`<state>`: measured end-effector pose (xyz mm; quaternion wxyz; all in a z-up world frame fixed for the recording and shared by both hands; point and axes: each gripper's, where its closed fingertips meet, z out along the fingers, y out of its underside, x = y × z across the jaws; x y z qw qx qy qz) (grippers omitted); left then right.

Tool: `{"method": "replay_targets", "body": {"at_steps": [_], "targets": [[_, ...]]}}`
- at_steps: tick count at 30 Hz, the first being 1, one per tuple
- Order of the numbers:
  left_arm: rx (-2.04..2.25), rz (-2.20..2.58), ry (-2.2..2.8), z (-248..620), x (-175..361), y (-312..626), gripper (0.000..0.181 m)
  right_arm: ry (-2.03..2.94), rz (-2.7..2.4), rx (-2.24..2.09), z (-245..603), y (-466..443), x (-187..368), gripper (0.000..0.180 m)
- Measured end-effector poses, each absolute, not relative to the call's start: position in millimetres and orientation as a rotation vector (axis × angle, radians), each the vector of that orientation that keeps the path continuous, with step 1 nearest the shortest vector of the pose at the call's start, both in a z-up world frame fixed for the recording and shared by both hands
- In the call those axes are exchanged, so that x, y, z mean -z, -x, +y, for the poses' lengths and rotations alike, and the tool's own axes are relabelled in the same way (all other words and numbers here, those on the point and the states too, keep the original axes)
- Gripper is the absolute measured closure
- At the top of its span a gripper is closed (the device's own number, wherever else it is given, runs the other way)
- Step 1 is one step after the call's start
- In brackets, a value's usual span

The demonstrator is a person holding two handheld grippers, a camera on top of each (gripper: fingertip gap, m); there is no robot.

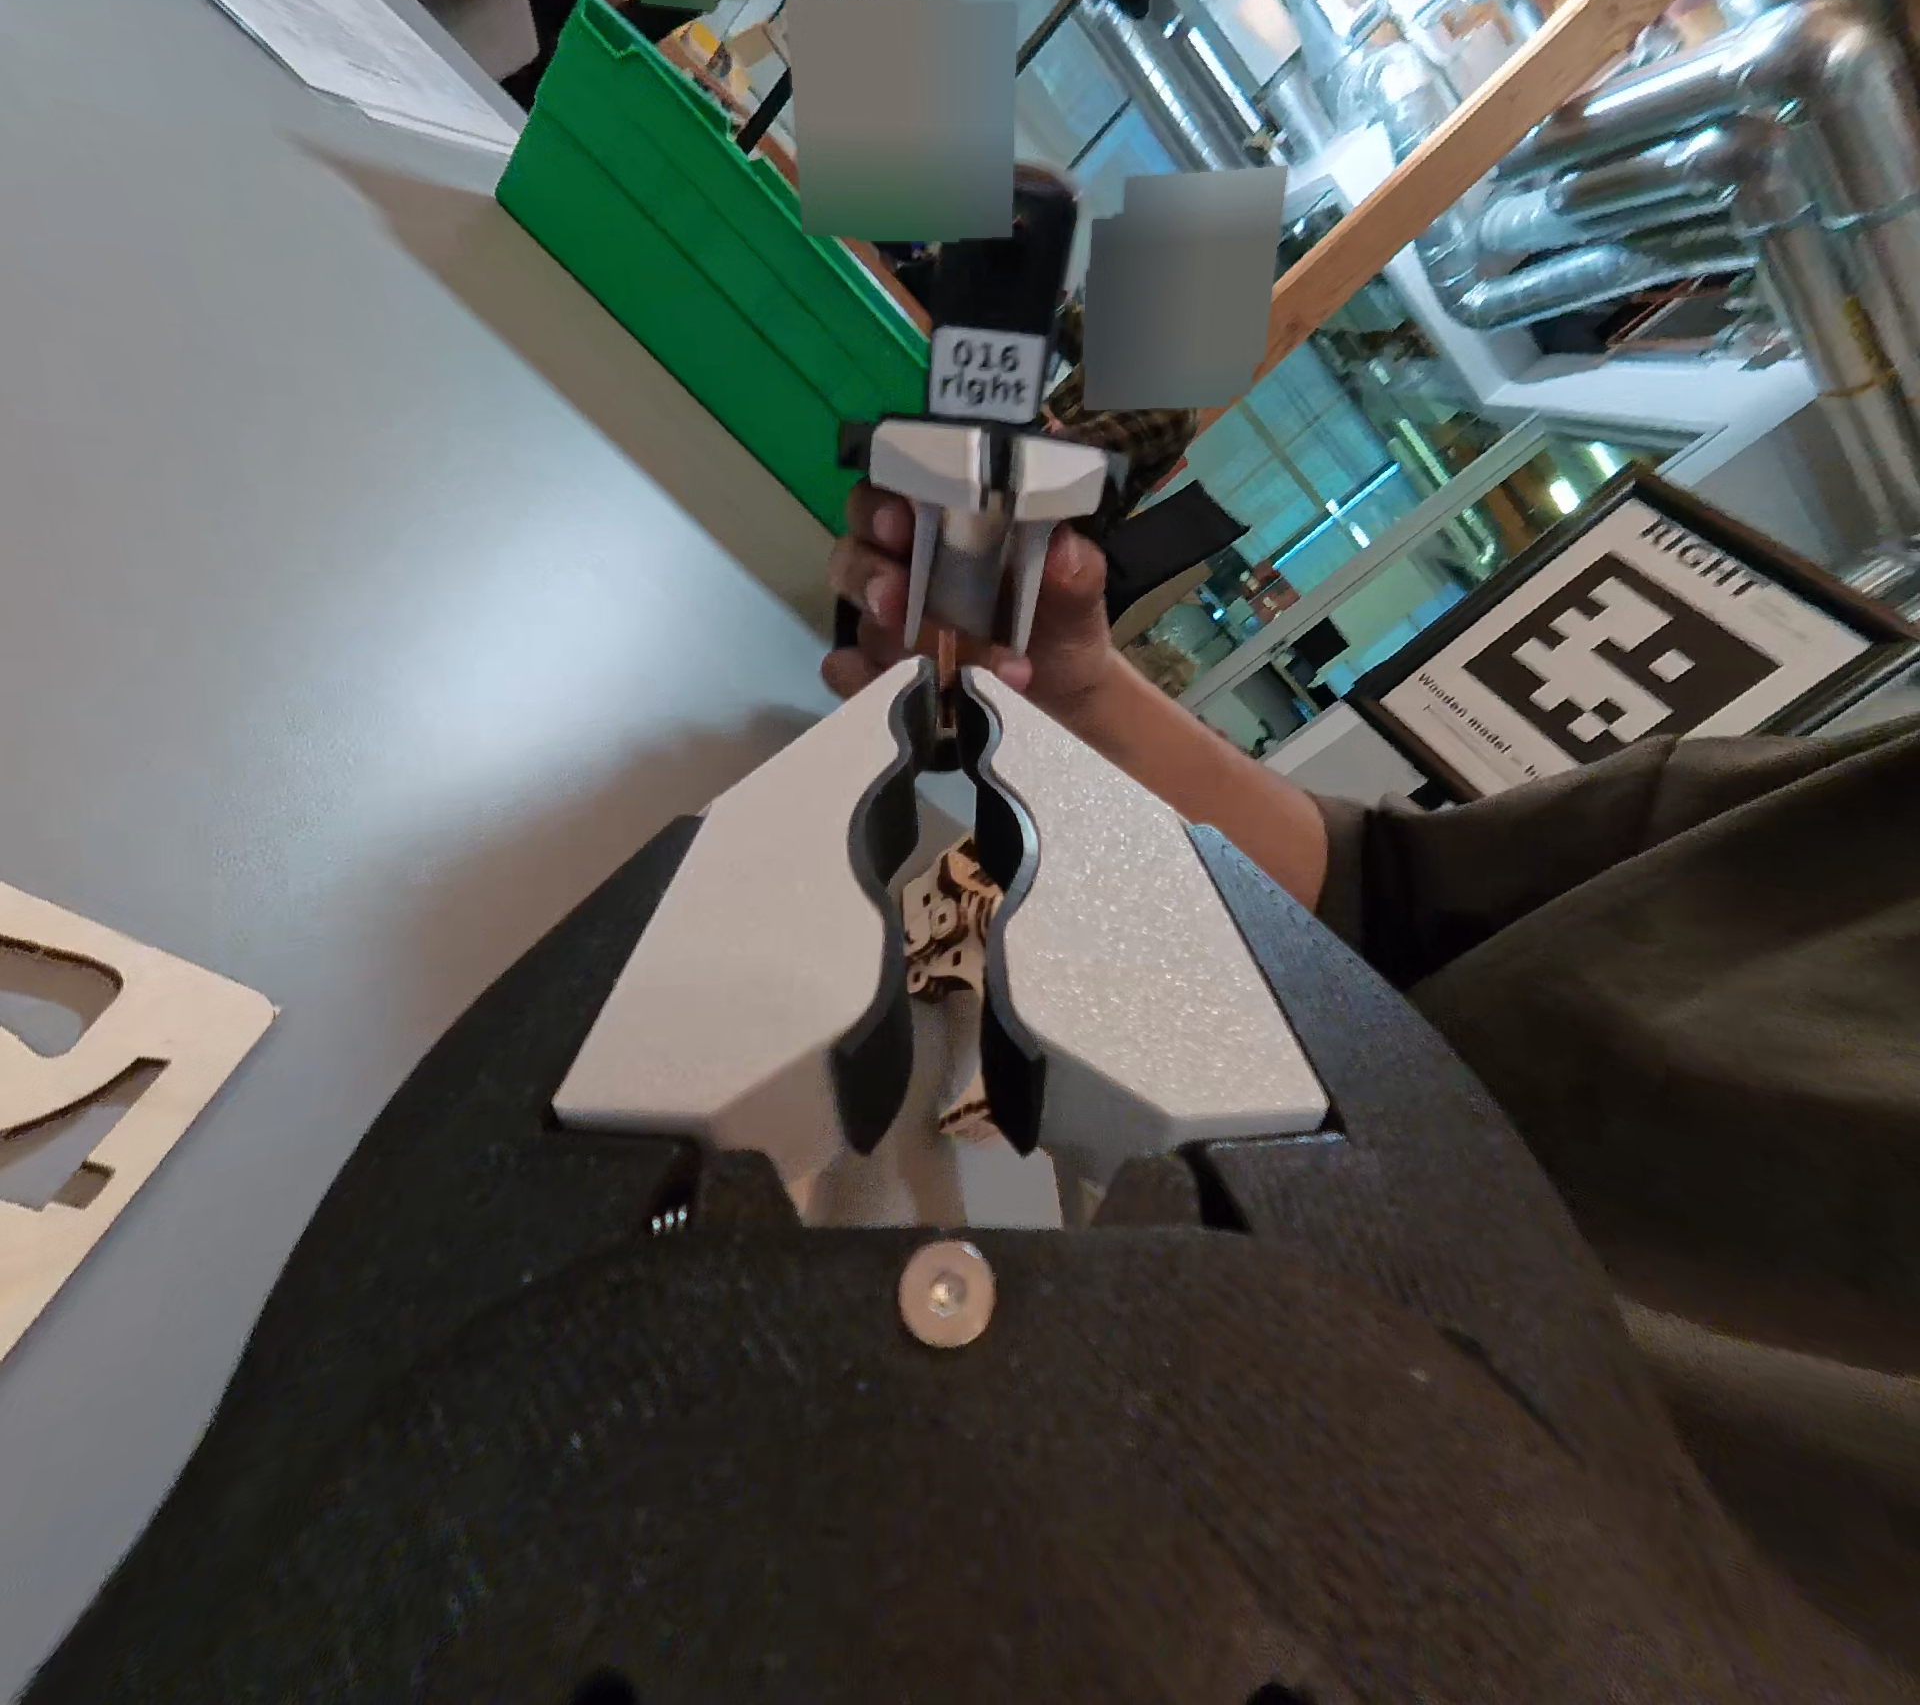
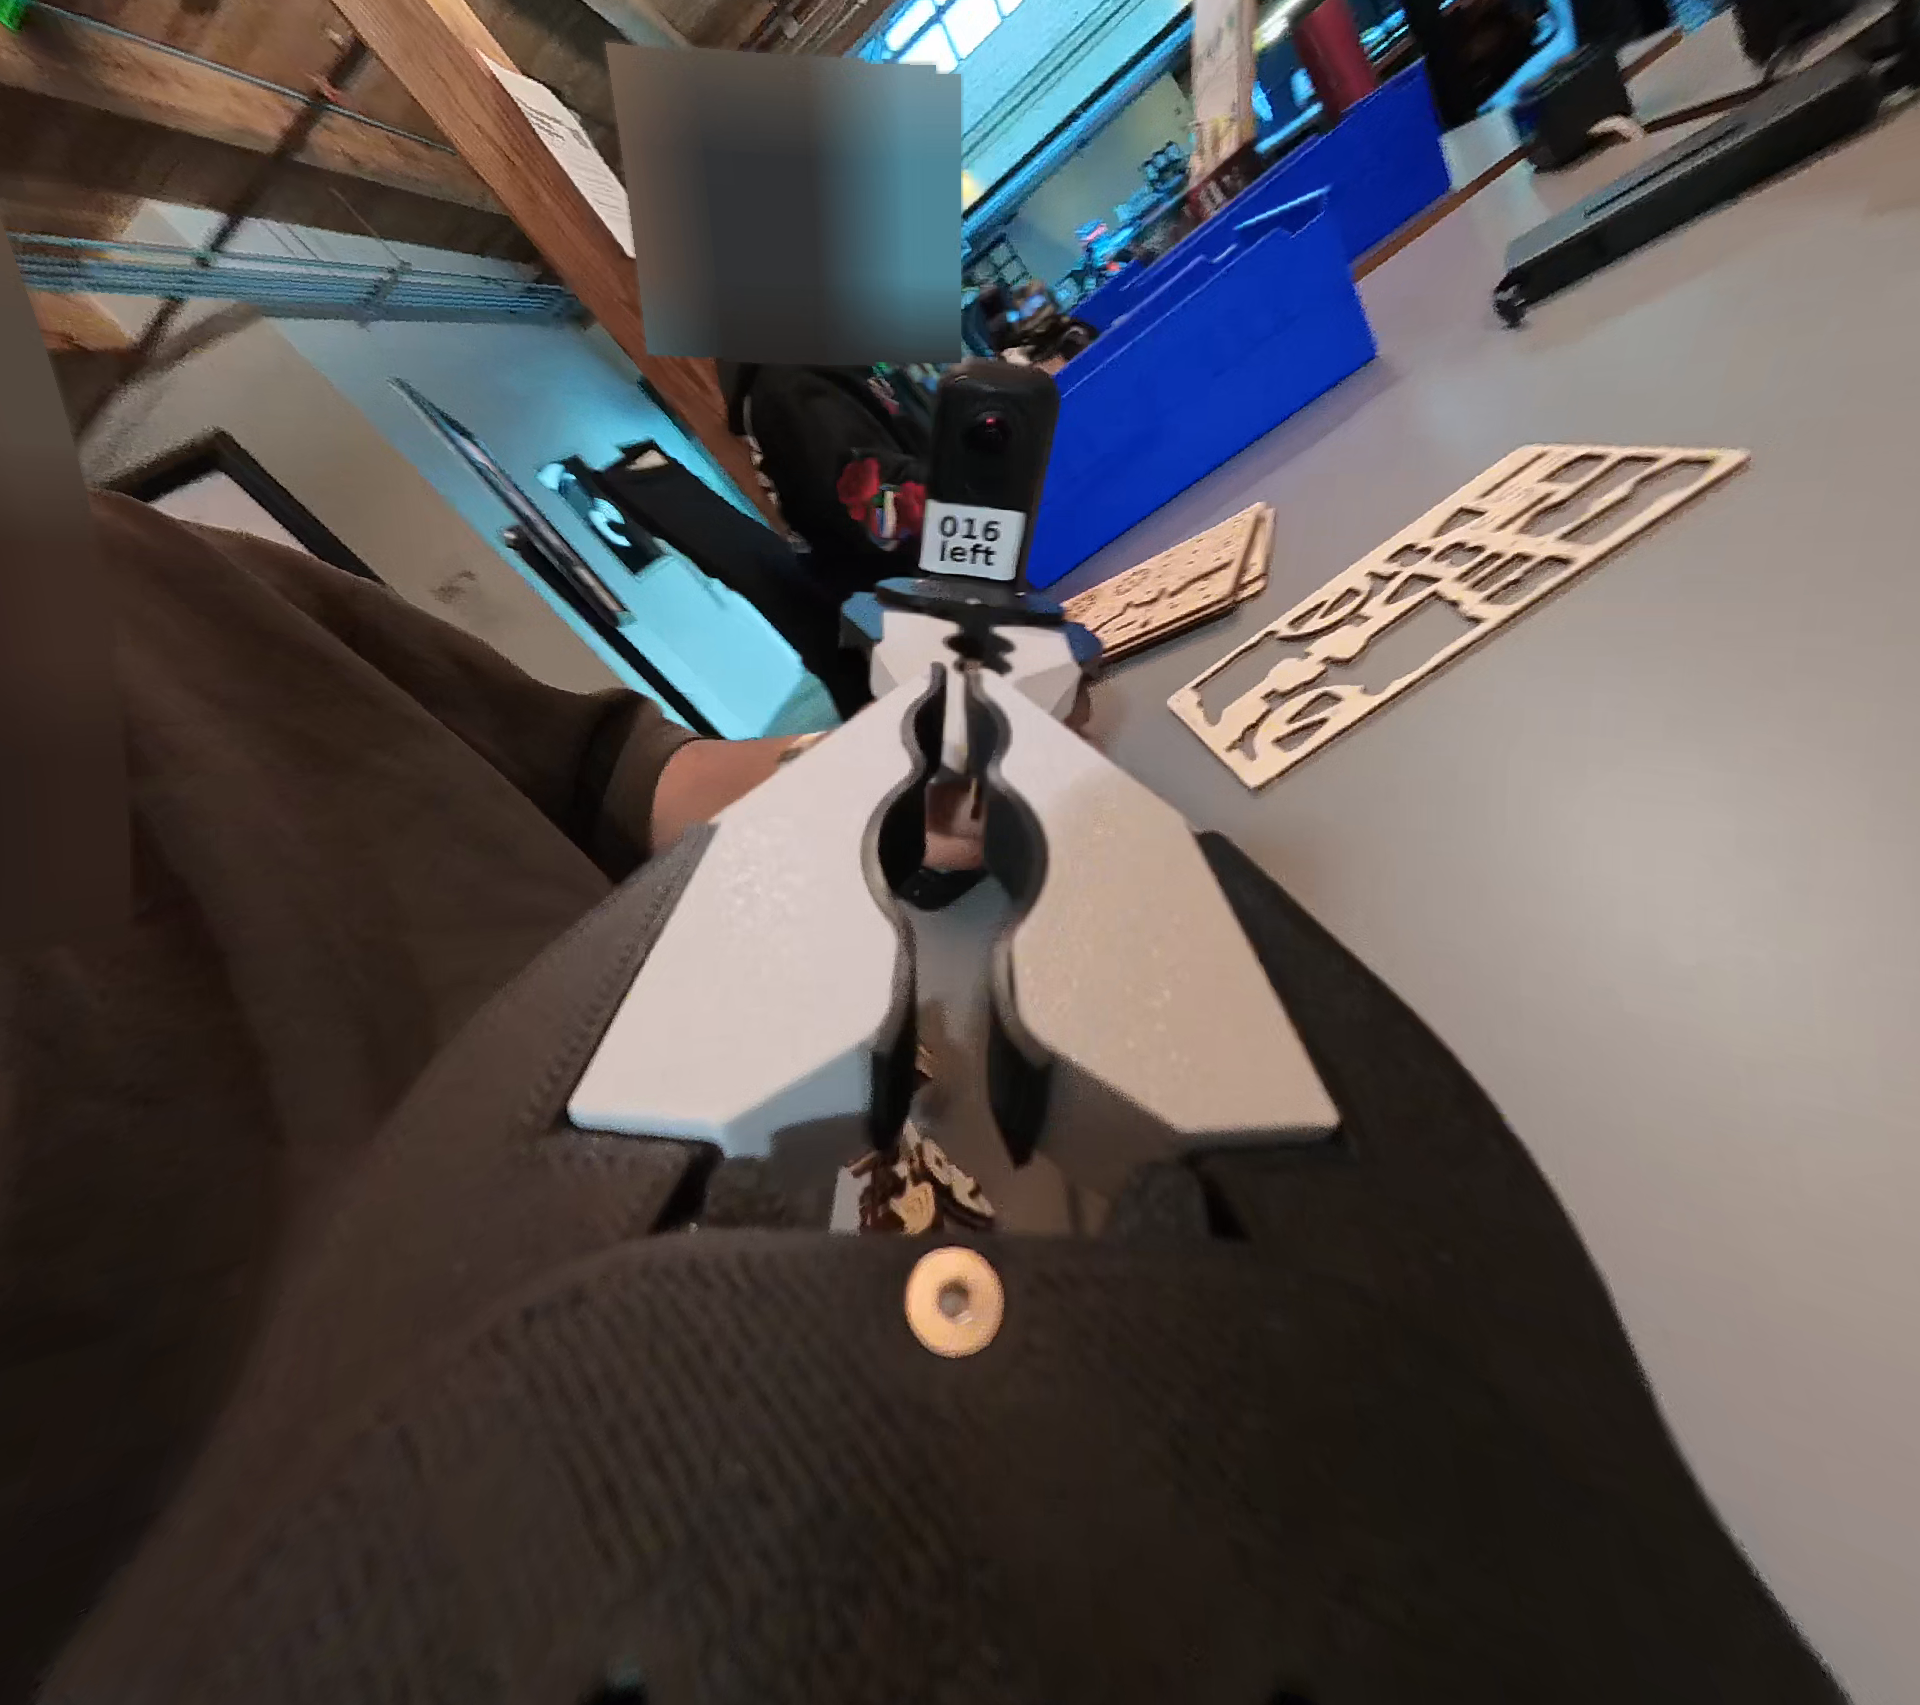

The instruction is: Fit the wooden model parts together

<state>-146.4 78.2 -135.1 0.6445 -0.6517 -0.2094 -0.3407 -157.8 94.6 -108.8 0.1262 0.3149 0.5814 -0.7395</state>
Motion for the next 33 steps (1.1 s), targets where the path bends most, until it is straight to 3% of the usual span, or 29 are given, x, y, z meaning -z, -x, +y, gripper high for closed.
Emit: {"method": "replay_targets", "body": {"at_steps": [5,11,19,33], "targets": [[0.633,-0.418,1.639,81.1,147.3,136.7,0.181,-0.986,1.962,2.207,112.7,147.3,103.1,0.154],[0.58,-0.389,1.712,85.3,153.7,128.2,0.181,-0.975,2.554,1.792,127.3,84.8,171.7,0.139],[0.645,-0.409,1.698,94.3,154.8,123.3,0.181,-0.797,2.901,1.366,105.8,61.9,220.8,0.136],[0.706,-0.436,1.653,94.1,152.4,123.5,0.181,-0.78,2.883,1.421,99.7,68.5,214.8,0.151]]}}
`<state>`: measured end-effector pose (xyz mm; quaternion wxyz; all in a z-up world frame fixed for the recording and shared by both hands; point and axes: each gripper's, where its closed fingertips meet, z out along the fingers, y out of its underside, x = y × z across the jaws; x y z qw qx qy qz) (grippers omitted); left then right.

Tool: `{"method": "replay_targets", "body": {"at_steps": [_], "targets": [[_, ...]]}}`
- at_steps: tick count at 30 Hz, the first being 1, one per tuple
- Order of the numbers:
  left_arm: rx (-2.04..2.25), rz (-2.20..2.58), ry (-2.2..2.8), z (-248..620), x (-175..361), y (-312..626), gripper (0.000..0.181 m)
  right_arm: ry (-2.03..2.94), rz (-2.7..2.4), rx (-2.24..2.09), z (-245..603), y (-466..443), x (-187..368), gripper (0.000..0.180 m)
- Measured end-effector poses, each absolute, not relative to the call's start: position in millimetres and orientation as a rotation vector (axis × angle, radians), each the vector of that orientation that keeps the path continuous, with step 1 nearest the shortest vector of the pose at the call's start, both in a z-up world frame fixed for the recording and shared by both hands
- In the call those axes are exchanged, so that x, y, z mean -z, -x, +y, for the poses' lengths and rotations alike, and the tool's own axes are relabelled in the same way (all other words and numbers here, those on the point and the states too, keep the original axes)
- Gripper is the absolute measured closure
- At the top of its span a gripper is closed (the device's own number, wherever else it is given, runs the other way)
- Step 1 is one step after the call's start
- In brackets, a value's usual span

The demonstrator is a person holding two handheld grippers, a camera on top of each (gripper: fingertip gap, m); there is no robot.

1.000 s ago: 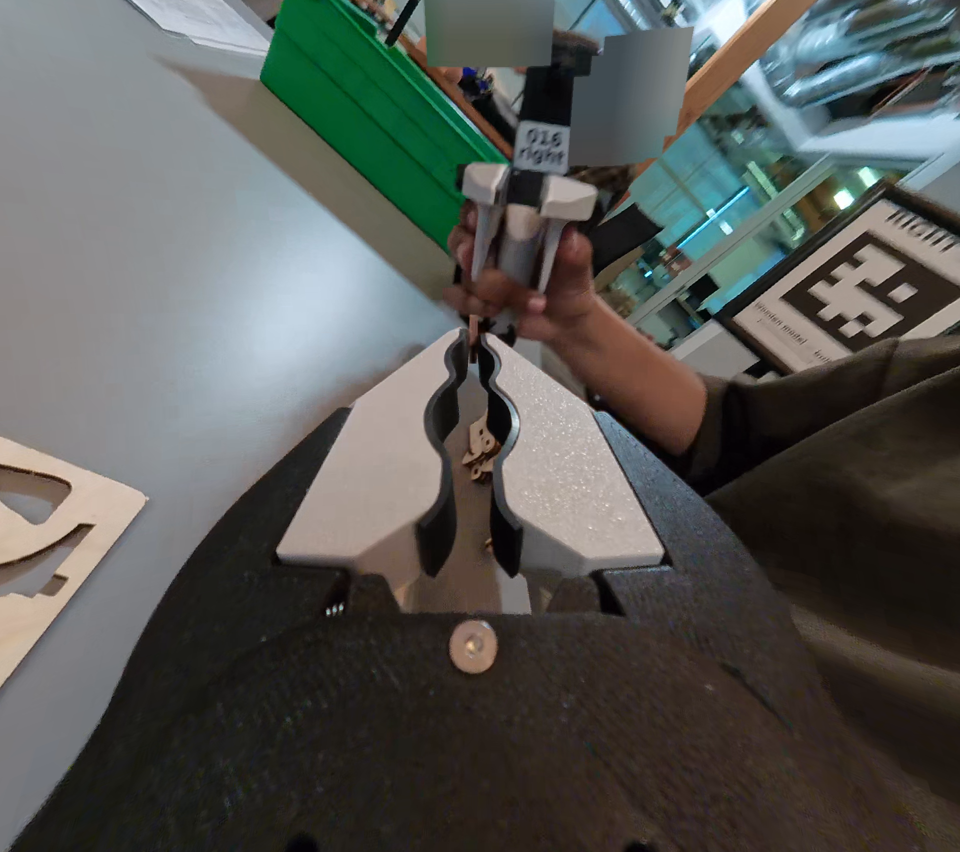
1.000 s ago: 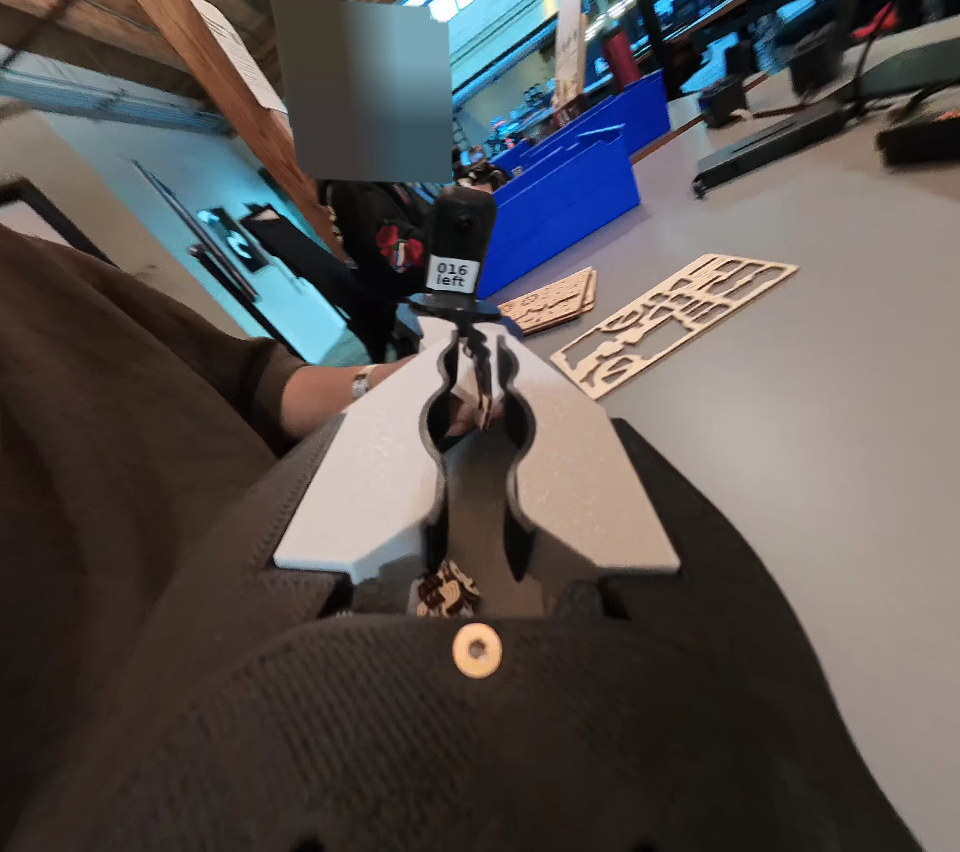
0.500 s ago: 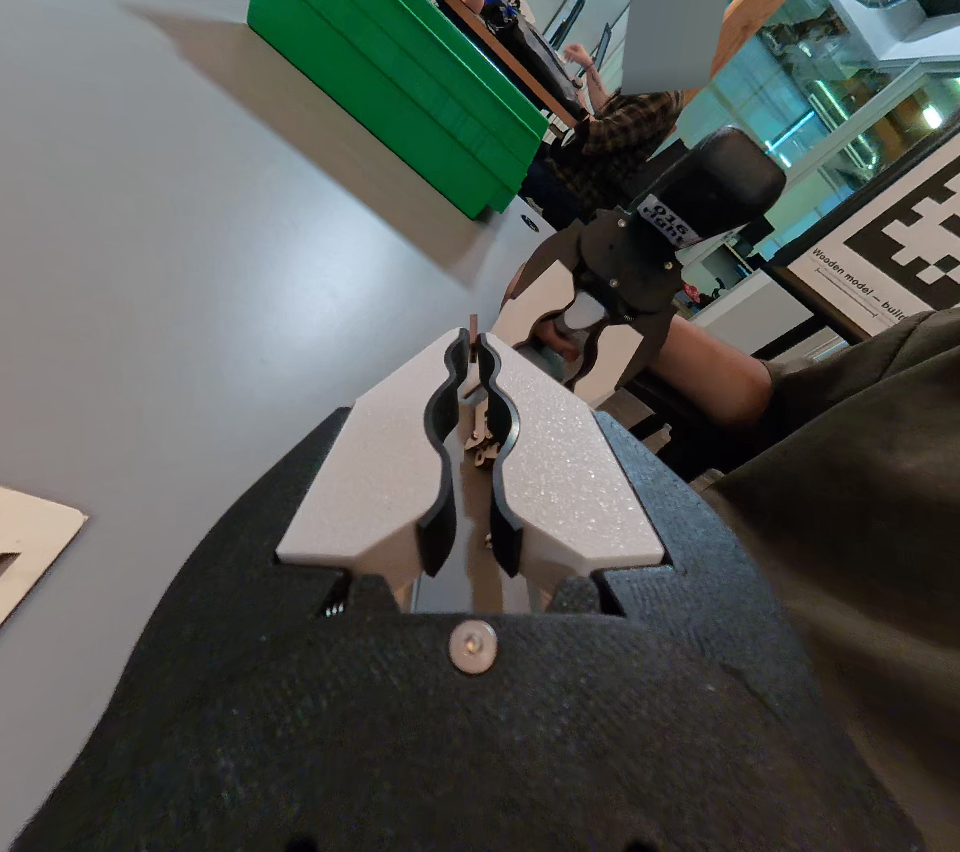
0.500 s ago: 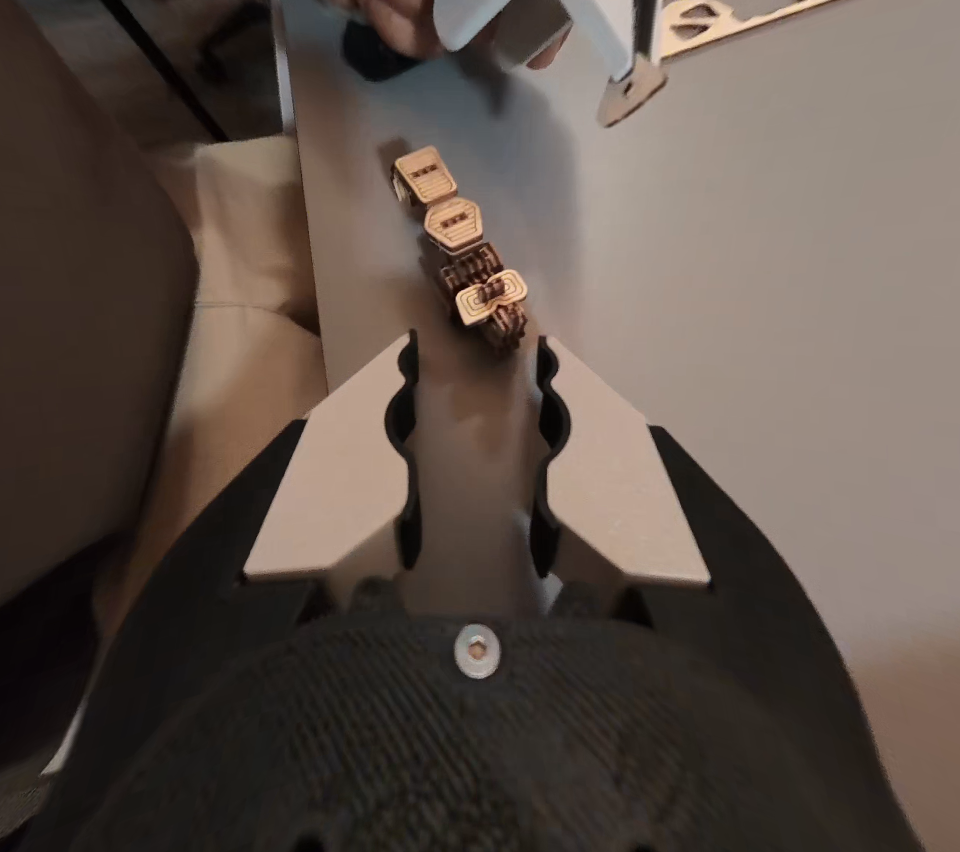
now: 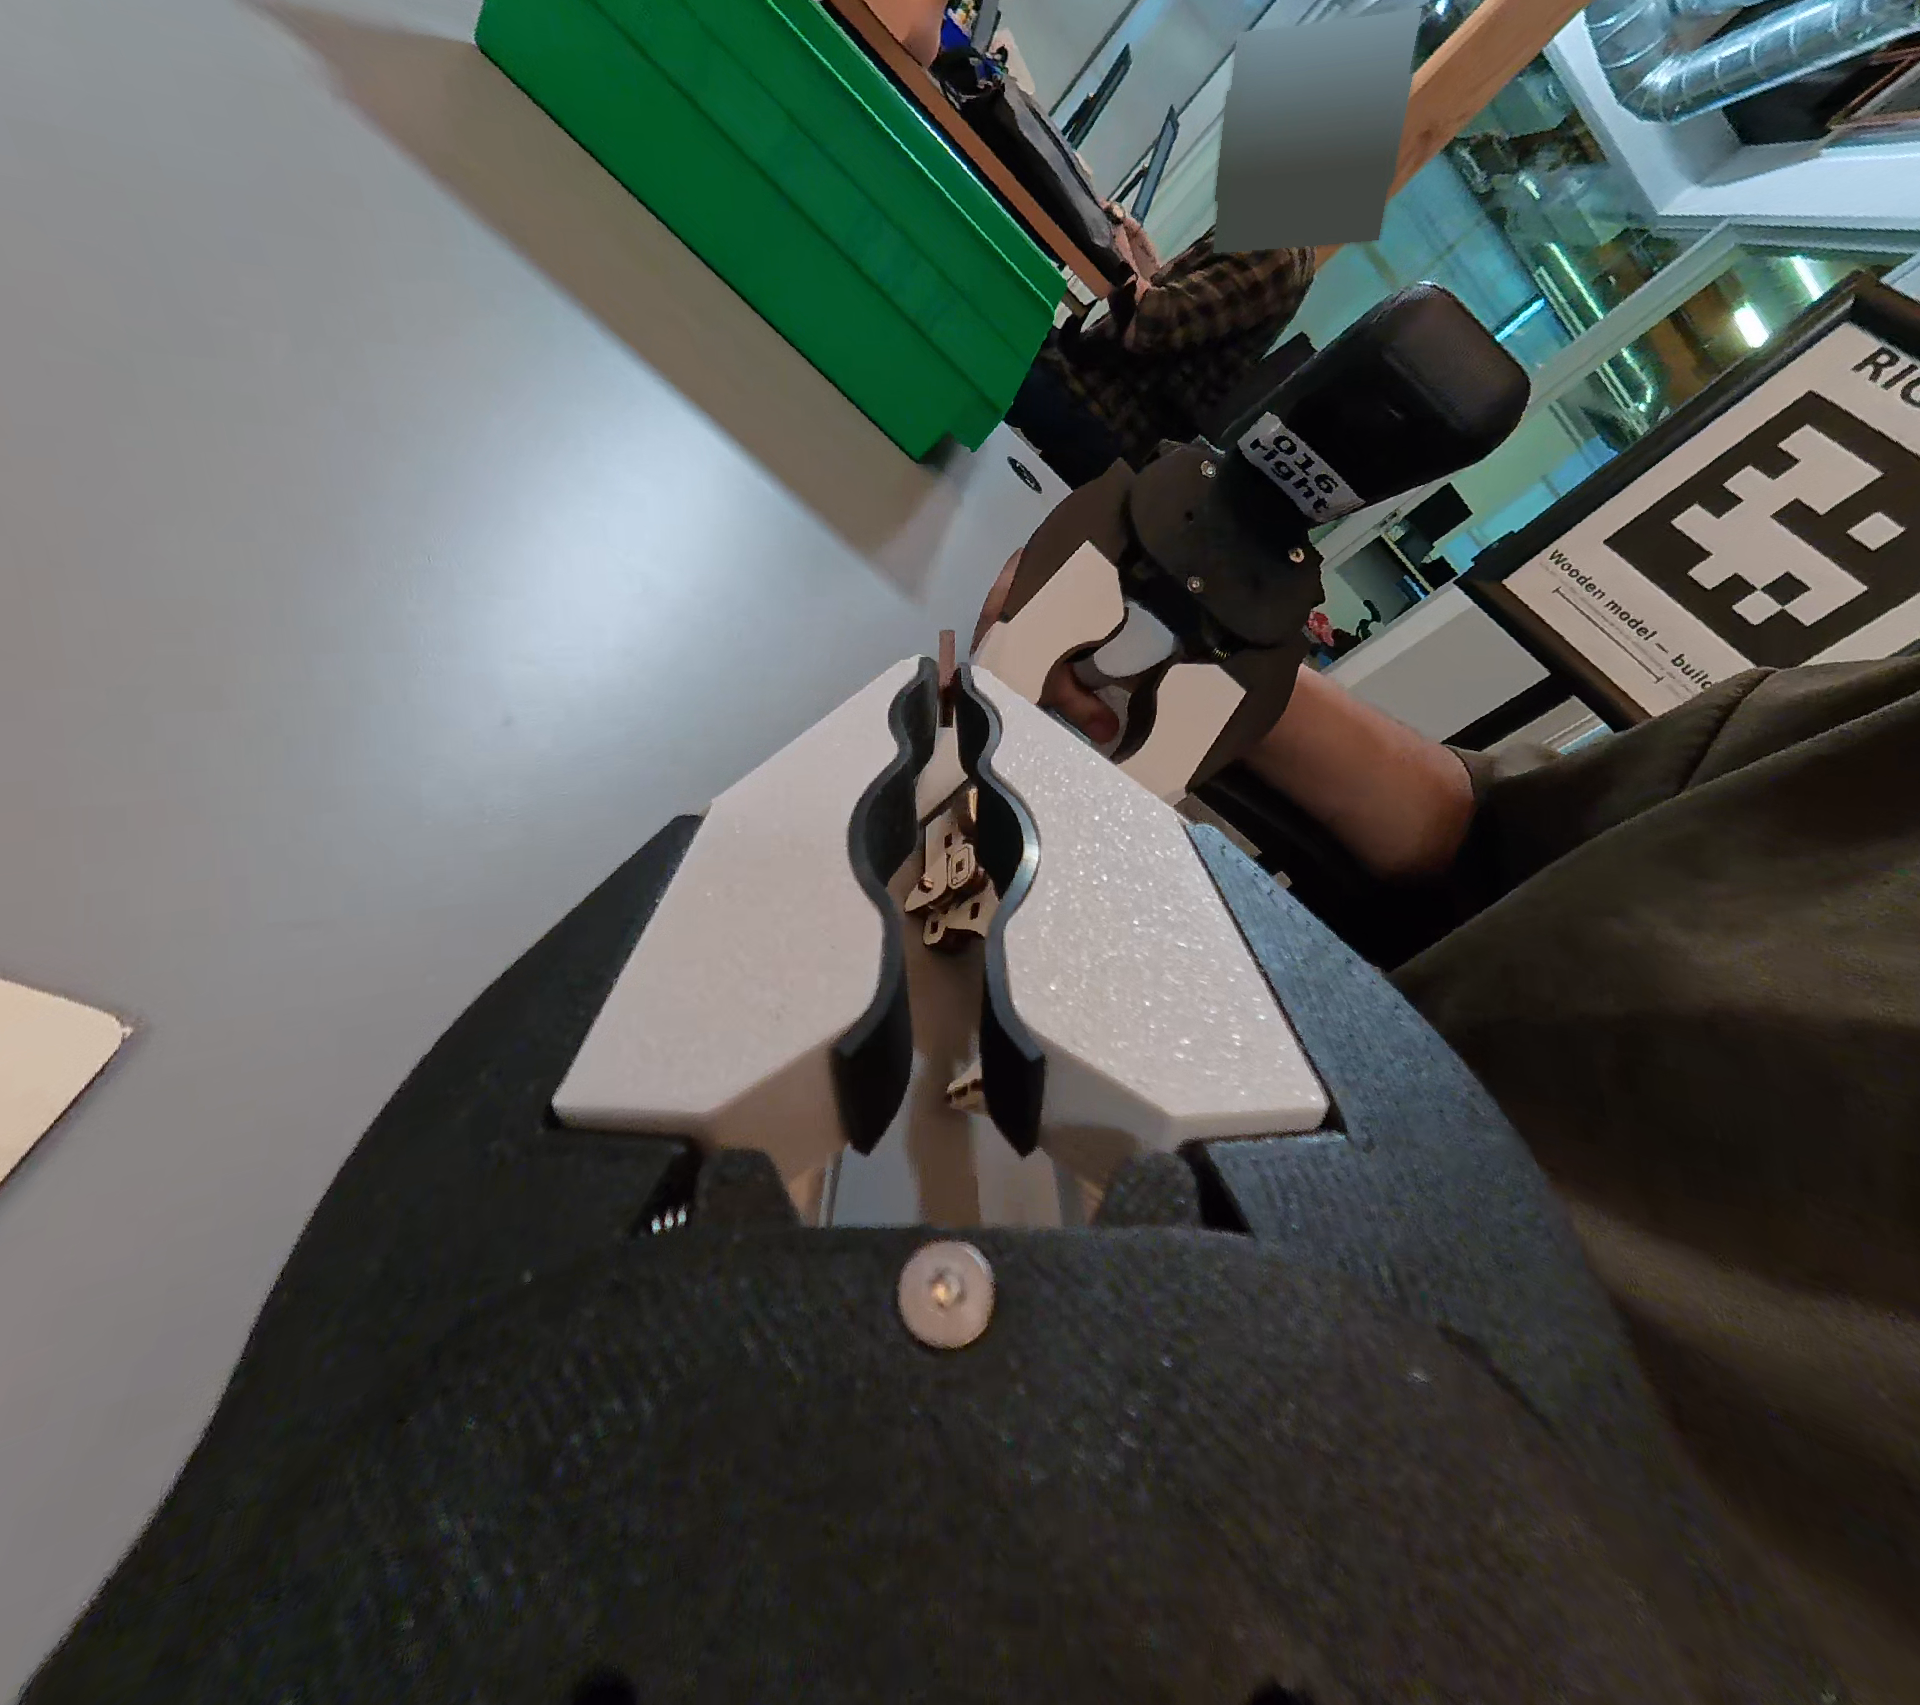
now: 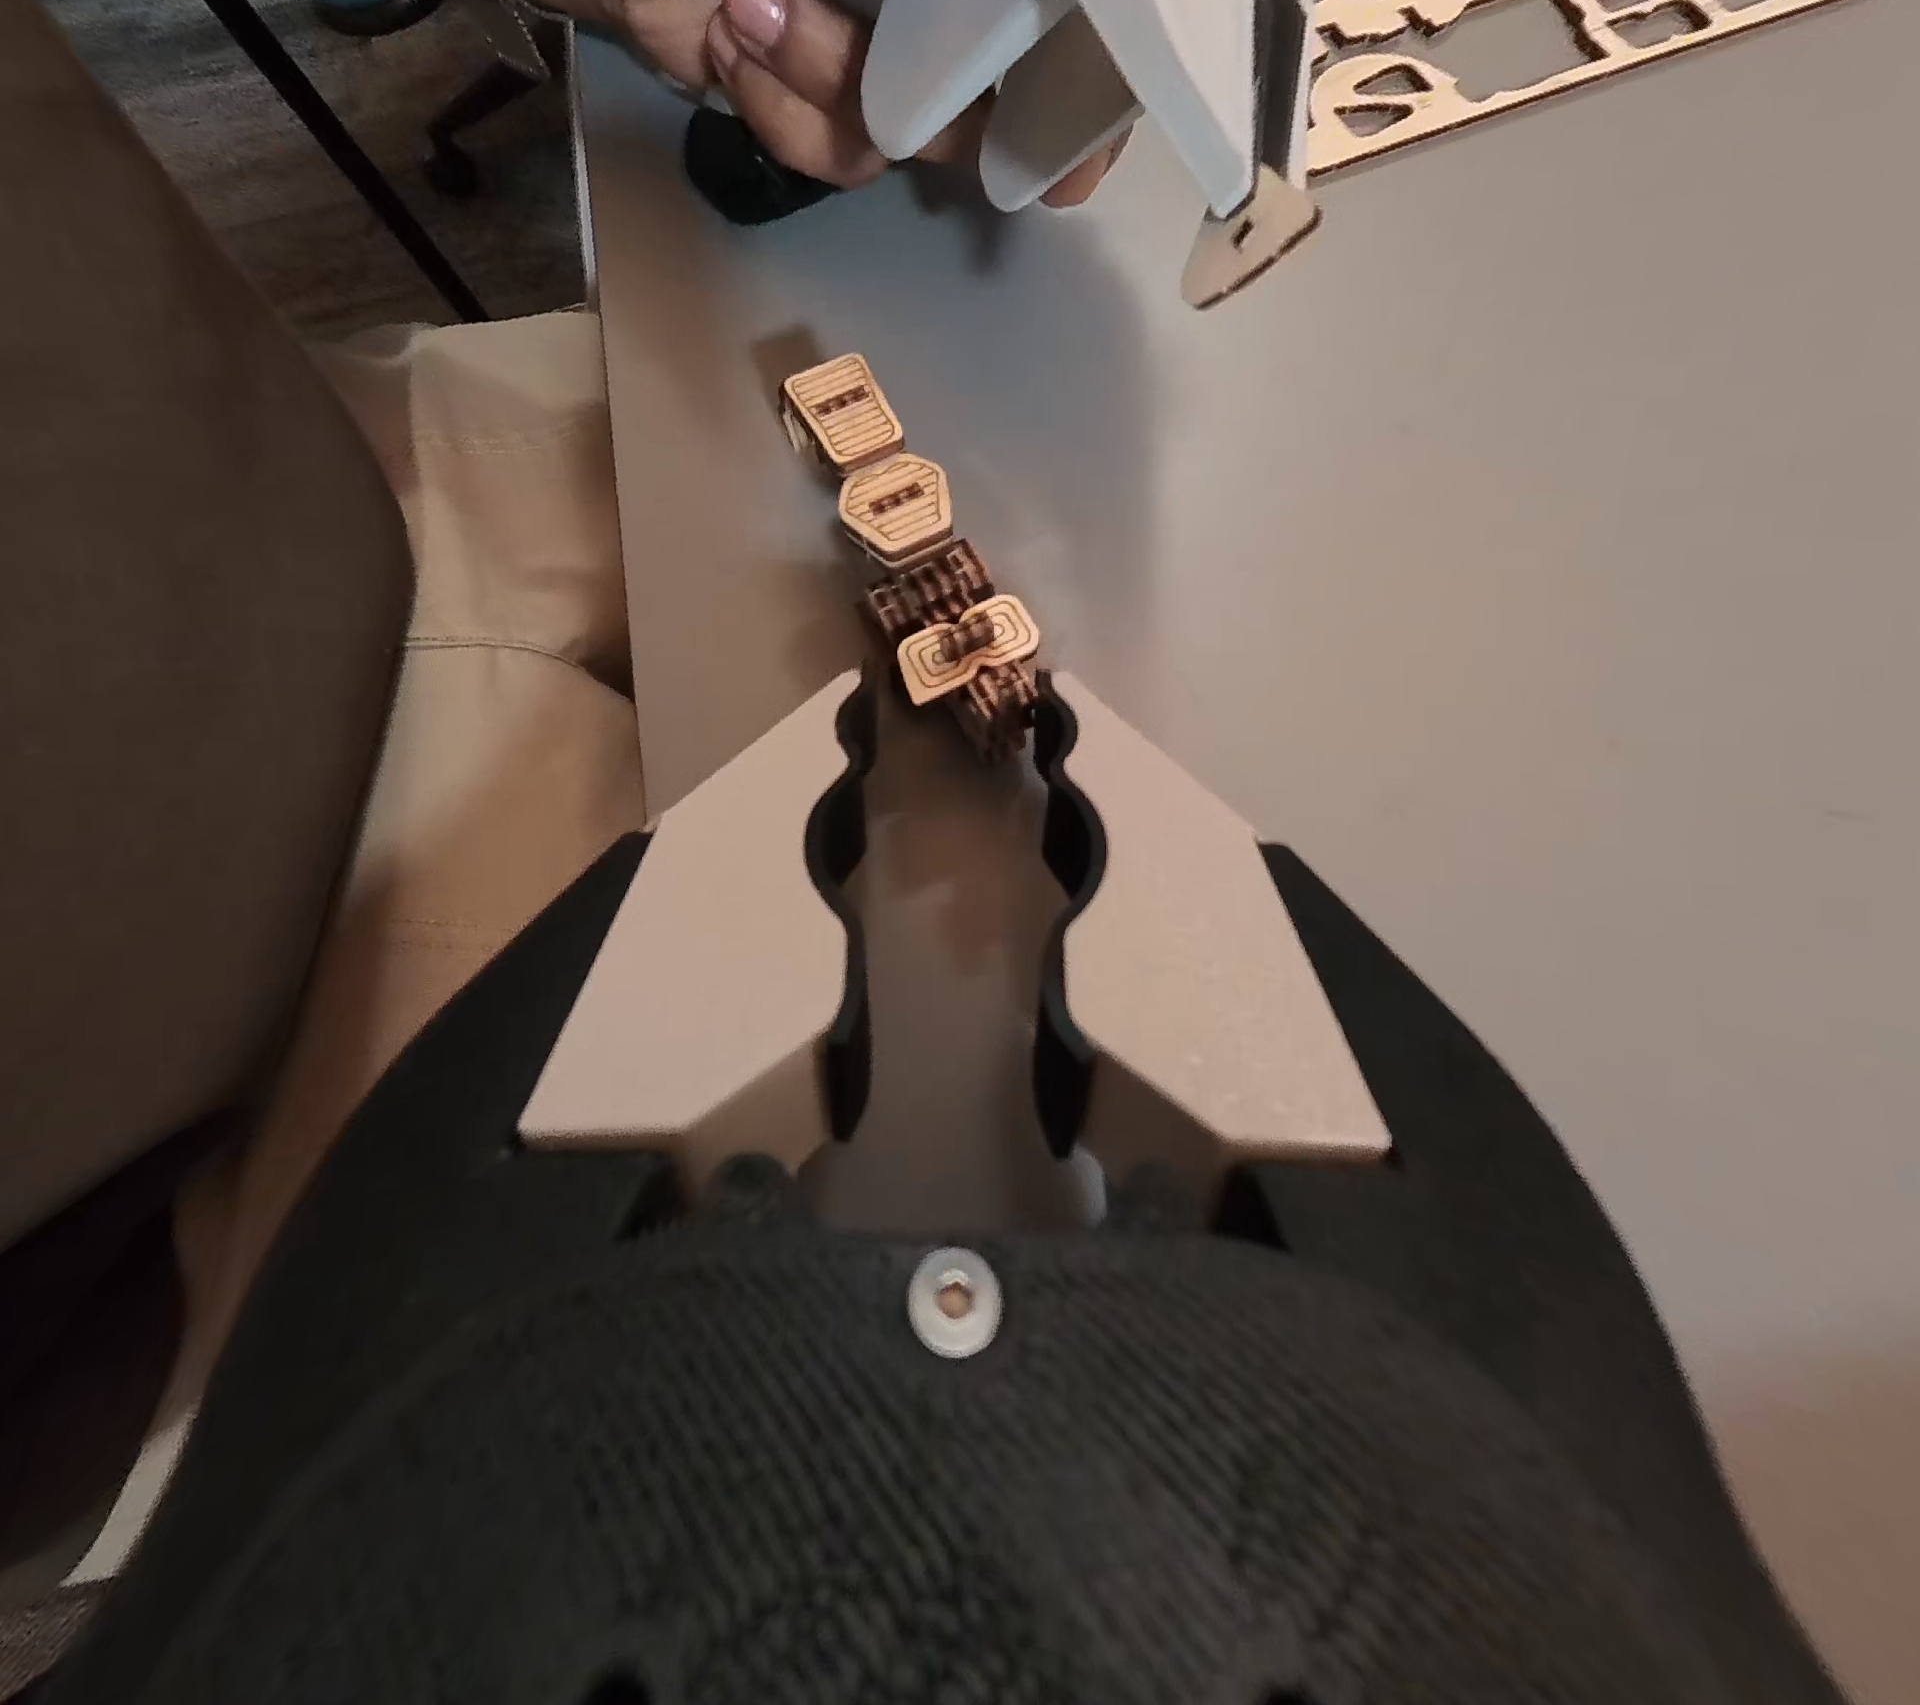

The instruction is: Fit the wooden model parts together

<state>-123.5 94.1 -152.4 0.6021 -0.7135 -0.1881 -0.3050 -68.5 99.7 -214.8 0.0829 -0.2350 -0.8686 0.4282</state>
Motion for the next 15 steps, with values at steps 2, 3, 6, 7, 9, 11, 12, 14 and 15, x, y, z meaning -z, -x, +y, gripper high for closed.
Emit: {"method": "replay_targets", "body": {"at_steps": [2,3,6,7,9,11,12,14,15], "targets": [[0.713,-0.441,1.647,93.8,152.2,124.2,0.181,0.707,-2.607,-1.266,99.4,68.4,217.0,0.151],[0.717,-0.444,1.644,93.7,152.1,124.5,0.181,0.706,-2.613,-1.262,99.0,68.3,217.8,0.152],[0.723,-0.451,1.642,93.8,152.5,125.2,0.181,0.702,-2.623,-1.259,98.2,67.6,218.7,0.154],[0.723,-0.451,1.643,93.8,152.6,125.2,0.181,0.702,-2.624,-1.261,98.2,67.5,218.6,0.154],[0.723,-0.454,1.644,93.9,153.0,125.5,0.181,0.7,-2.625,-1.265,98.0,67.2,218.3,0.155],[0.724,-0.456,1.644,94.0,153.2,125.7,0.181,0.699,-2.625,-1.266,97.9,67.1,218.1,0.155],[0.725,-0.458,1.644,94.0,153.2,125.8,0.181,0.699,-2.624,-1.266,98.0,67.2,218.1,0.154],[0.724,-0.459,1.642,93.9,153.3,126.2,0.181,0.702,-2.616,-1.264,98.2,68.1,217.8,0.149],[0.723,-0.46,1.642,93.9,153.2,126.2,0.181,0.7,-2.611,-1.272,97.5,68.2,216.8,0.149]]}}
